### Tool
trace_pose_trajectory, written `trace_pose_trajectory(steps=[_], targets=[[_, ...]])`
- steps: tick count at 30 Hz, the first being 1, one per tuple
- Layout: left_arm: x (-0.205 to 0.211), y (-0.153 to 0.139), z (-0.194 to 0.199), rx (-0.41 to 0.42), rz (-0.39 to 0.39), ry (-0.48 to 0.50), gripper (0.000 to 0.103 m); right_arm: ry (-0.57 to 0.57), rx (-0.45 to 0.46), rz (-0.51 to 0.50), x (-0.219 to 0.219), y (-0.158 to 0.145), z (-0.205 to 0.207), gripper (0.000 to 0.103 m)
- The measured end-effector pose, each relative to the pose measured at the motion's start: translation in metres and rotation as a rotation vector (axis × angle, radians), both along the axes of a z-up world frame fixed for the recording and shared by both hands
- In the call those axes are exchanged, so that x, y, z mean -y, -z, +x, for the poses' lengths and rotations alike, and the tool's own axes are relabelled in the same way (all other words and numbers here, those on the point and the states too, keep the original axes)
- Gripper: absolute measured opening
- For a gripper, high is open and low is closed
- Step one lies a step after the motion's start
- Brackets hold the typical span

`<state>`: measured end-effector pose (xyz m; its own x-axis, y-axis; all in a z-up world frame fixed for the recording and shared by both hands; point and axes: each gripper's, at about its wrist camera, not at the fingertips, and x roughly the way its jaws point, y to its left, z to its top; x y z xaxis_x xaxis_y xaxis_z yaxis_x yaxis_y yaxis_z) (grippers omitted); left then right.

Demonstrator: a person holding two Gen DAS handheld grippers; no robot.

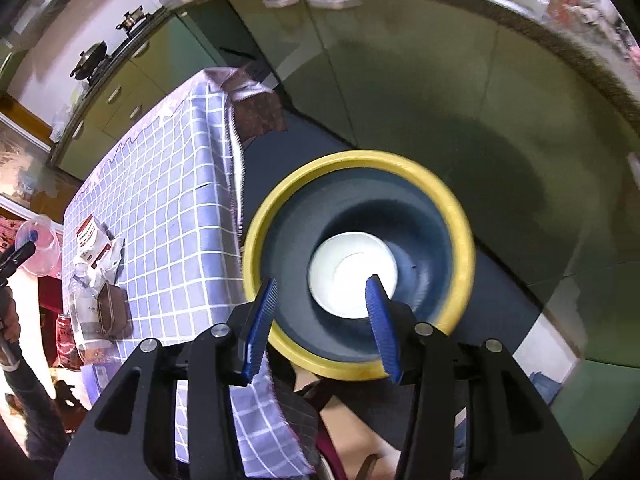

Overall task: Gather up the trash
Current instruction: 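Grasp the clear plastic cup with the left gripper and lift it, then carry the cup over the bin and open the left gripper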

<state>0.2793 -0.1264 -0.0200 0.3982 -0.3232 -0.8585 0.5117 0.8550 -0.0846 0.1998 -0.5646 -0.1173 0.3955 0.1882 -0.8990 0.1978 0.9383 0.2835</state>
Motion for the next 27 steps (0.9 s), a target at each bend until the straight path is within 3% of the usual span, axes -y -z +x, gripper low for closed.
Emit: trace_pose_trajectory(steps=[4, 9, 15, 22, 27], targets=[[0.097, 0.002, -0.014, 0.005, 0.025, 0.173, 0.077, 0.024, 0.026, -0.010, 0.020, -0.007, -0.026, 0.046], [0.209, 0.029, -0.028, -0.007, 0.088, 0.338, 0.077, 0.064, 0.035, -0.019, 0.050, -0.006, -0.057, 0.046], [0.295, 0.077, -0.036, -0.048, 0.157, 0.421, 0.077, 0.131, 0.039, -0.010, 0.088, 0.002, -0.093, 0.046], [0.344, 0.121, -0.035, -0.061, 0.222, 0.426, 0.082, 0.162, 0.041, 0.006, 0.107, 0.007, -0.113, 0.046], [0.322, 0.099, -0.031, -0.096, 0.143, 0.401, 0.082, 0.150, 0.045, 0.000, 0.100, 0.005, -0.113, 0.049]])
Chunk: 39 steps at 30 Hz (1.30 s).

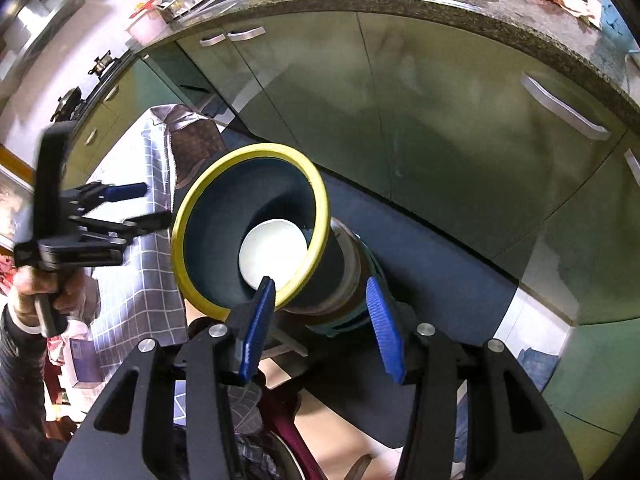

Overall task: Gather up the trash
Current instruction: 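Carry the cup over the bin and open the left gripper, then grasp the white milk carton with the right gripper and lift it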

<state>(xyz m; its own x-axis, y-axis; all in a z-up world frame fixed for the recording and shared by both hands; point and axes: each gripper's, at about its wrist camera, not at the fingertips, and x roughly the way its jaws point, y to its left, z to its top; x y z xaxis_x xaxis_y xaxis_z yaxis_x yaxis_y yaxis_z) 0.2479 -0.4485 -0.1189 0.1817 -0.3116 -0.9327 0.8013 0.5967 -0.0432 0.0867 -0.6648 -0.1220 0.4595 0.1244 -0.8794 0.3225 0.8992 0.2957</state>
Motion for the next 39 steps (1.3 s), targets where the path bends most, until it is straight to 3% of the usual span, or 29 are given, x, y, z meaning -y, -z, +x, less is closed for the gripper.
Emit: trace_pose_trajectory(steps=[3, 6, 9, 14, 18, 22, 25, 30, 35, 39], targets=[[-0.037, -0.039, -0.007, 0.030, -0.075, -0.016, 0.084, -0.022, 0.002, -0.006, -0.010, -0.002, 0.004, 0.049], [-0.105, -0.083, -0.019, 0.081, -0.141, -0.079, 0.091, -0.058, 0.000, -0.013, -0.024, -0.004, 0.011, 0.050], [-0.166, -0.109, -0.025, 0.123, -0.159, -0.160, 0.091, -0.123, 0.018, -0.018, -0.047, -0.009, 0.027, 0.056], [-0.281, -0.135, -0.048, 0.202, -0.165, -0.356, 0.093, -0.329, 0.067, -0.002, -0.122, -0.022, 0.078, 0.057], [-0.343, -0.134, -0.073, 0.244, -0.160, -0.477, 0.093, -0.562, 0.116, 0.023, -0.208, -0.033, 0.125, 0.057], [-0.388, -0.122, -0.092, 0.217, -0.171, -0.561, 0.093, -0.797, 0.164, 0.095, -0.295, -0.041, 0.169, 0.057], [-0.410, -0.112, -0.101, 0.203, -0.174, -0.608, 0.093, -0.916, 0.161, 0.127, -0.355, -0.036, 0.210, 0.063], [-0.433, -0.103, -0.115, 0.206, -0.177, -0.651, 0.093, -1.002, 0.080, 0.079, -0.423, -0.008, 0.261, 0.063], [-0.445, -0.098, -0.115, 0.184, -0.185, -0.656, 0.093, -1.065, 0.034, 0.059, -0.449, 0.010, 0.280, 0.071], [-0.449, -0.094, -0.114, 0.182, -0.193, -0.648, 0.093, -1.066, 0.015, 0.023, -0.458, 0.023, 0.285, 0.071]])
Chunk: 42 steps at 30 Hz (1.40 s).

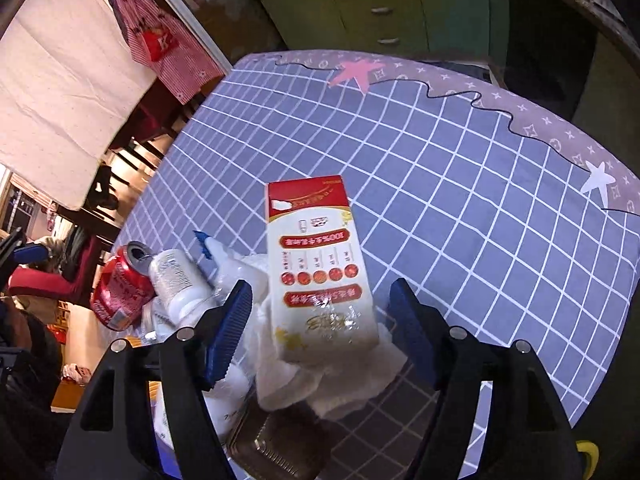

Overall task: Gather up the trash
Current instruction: 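Grasp the white milk carton with the right gripper and lift it, then carry the milk carton over the bin and open the right gripper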

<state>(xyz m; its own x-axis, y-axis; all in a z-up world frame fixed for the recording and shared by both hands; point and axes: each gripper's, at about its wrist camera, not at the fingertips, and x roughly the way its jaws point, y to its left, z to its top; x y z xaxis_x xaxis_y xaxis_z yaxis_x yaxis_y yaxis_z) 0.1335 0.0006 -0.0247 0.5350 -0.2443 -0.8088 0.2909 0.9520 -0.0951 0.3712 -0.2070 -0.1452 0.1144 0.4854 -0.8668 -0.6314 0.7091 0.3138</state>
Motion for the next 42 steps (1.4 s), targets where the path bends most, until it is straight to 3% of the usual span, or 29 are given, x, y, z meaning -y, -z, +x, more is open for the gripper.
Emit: trace_pose_trajectory(steps=[10, 12, 13, 21, 27, 34, 39, 42], targets=[[0.008, 0.001, 0.002, -0.002, -0.010, 0.037, 0.093, -0.012, -0.012, -0.037, -0.010, 0.016, -0.002, 0.069], [0.010, 0.001, 0.001, -0.002, -0.010, 0.041, 0.093, -0.008, -0.004, -0.043, -0.013, 0.017, -0.003, 0.054], [0.010, 0.001, 0.000, -0.002, -0.009, 0.043, 0.093, -0.004, 0.002, -0.042, -0.014, 0.017, -0.004, 0.054], [0.008, -0.002, -0.003, 0.010, -0.007, 0.034, 0.093, 0.054, 0.111, -0.009, 0.001, -0.020, -0.020, 0.053], [0.010, -0.001, -0.009, 0.019, -0.012, 0.049, 0.093, 0.190, 0.188, 0.035, 0.067, -0.068, -0.056, 0.053], [0.019, 0.003, -0.009, 0.012, -0.025, 0.067, 0.093, 0.373, 0.114, 0.145, 0.174, -0.088, -0.114, 0.053], [0.030, 0.004, -0.012, 0.015, -0.020, 0.097, 0.093, 0.564, 0.133, 0.020, 0.240, -0.073, -0.144, 0.053], [0.033, 0.003, -0.012, 0.018, -0.013, 0.105, 0.093, 0.700, 0.122, -0.100, 0.281, -0.041, -0.152, 0.053]])
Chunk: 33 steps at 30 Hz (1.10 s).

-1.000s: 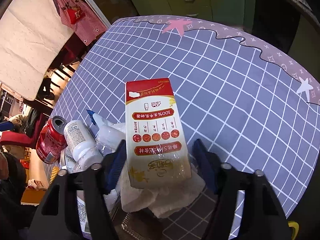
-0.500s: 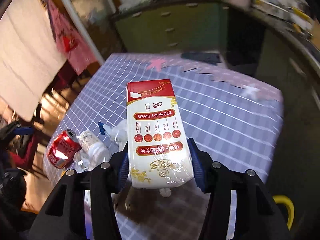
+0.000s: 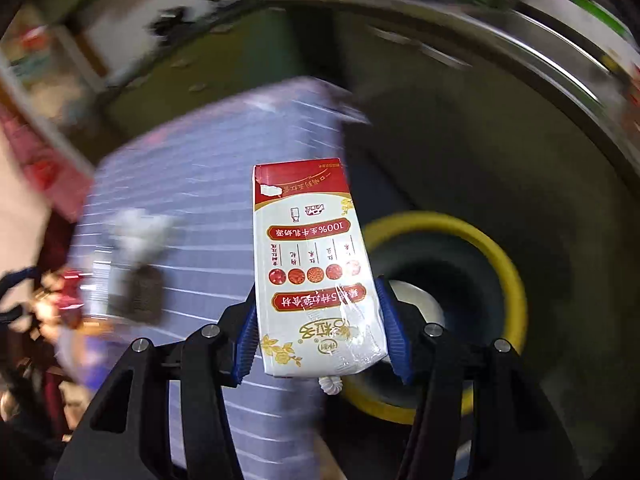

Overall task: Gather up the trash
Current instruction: 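Carry the milk carton over the bin and open the right gripper, then grasp the red Coke can with the left gripper and lift it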

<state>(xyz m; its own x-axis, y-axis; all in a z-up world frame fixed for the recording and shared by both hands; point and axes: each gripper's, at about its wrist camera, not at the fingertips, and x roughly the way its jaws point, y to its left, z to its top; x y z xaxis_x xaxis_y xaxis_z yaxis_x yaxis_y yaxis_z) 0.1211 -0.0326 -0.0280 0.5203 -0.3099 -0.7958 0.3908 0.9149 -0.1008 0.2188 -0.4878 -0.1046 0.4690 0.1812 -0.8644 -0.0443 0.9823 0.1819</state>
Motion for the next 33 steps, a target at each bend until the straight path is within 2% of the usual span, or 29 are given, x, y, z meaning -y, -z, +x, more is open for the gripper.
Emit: trace_pose_trajectory(steps=[4, 10, 12, 13, 16, 24, 30, 33], targets=[[0.002, 0.001, 0.002, -0.004, 0.008, -0.003, 0.093, 0.103, -0.081, -0.045, 0.035, 0.045, 0.004, 0.053], [0.002, 0.005, 0.003, -0.015, 0.024, -0.010, 0.093, 0.164, -0.159, -0.050, 0.057, 0.092, 0.019, 0.054], [0.001, 0.006, 0.004, -0.021, 0.028, -0.015, 0.093, 0.180, -0.175, -0.069, 0.060, 0.106, 0.022, 0.070], [0.000, 0.007, 0.005, -0.024, 0.029, -0.019, 0.094, 0.185, -0.176, -0.075, 0.061, 0.108, 0.024, 0.070], [-0.005, 0.011, 0.007, -0.036, 0.035, -0.030, 0.094, 0.191, -0.166, -0.071, 0.062, 0.106, 0.022, 0.070], [-0.034, 0.030, 0.023, -0.077, 0.068, -0.086, 0.094, 0.152, -0.043, 0.004, 0.042, 0.062, -0.020, 0.070], [-0.061, 0.053, 0.038, -0.159, 0.107, -0.152, 0.094, 0.110, -0.025, 0.014, 0.024, 0.049, -0.032, 0.070], [-0.069, 0.072, 0.045, -0.229, 0.119, -0.170, 0.094, 0.096, -0.031, 0.013, 0.018, 0.051, -0.031, 0.070]])
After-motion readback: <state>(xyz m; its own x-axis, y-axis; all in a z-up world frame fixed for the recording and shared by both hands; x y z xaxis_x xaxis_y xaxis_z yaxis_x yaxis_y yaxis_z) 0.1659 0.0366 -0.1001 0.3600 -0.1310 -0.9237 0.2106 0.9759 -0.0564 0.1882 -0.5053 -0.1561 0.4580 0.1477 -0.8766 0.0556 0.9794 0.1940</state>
